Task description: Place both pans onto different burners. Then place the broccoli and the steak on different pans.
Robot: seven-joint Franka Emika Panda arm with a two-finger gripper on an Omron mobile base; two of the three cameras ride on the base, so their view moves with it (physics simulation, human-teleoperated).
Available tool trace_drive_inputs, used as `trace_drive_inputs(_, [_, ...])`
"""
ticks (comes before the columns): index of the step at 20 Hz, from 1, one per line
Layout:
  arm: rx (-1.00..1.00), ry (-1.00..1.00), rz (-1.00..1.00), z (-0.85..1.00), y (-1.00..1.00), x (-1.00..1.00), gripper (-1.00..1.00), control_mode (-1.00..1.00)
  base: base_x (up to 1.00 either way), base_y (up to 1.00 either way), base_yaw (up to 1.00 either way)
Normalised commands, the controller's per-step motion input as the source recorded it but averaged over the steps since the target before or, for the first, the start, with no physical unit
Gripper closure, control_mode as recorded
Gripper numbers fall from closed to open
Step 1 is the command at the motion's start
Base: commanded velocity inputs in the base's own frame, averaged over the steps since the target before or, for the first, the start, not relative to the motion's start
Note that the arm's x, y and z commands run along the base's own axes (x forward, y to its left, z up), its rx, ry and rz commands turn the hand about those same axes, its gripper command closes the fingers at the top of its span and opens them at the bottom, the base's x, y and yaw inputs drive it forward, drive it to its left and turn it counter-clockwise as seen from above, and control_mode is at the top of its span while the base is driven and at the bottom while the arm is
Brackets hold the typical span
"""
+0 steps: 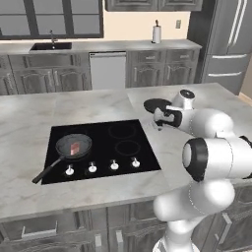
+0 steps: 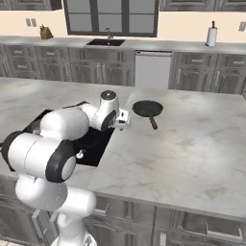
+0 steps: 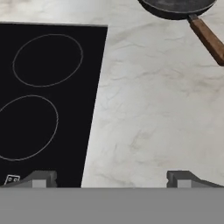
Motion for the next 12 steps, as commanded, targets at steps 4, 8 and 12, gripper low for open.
trace_drive_inputs(4, [0.02, 0.00, 0.02, 0.00, -0.87, 0.65, -1.00, -1.00, 0.00, 0.00, 0.00])
trace_drive_inputs(8, [0.03, 0.04, 0.01, 0.04, -0.66, 0.55, -1.00, -1.00, 0.00, 0.00, 0.00])
trace_drive_inputs(12, [0.00, 0.08, 0.00, 0.02, -0.39, 0.47, -1.00, -1.00, 0.00, 0.00, 0.00])
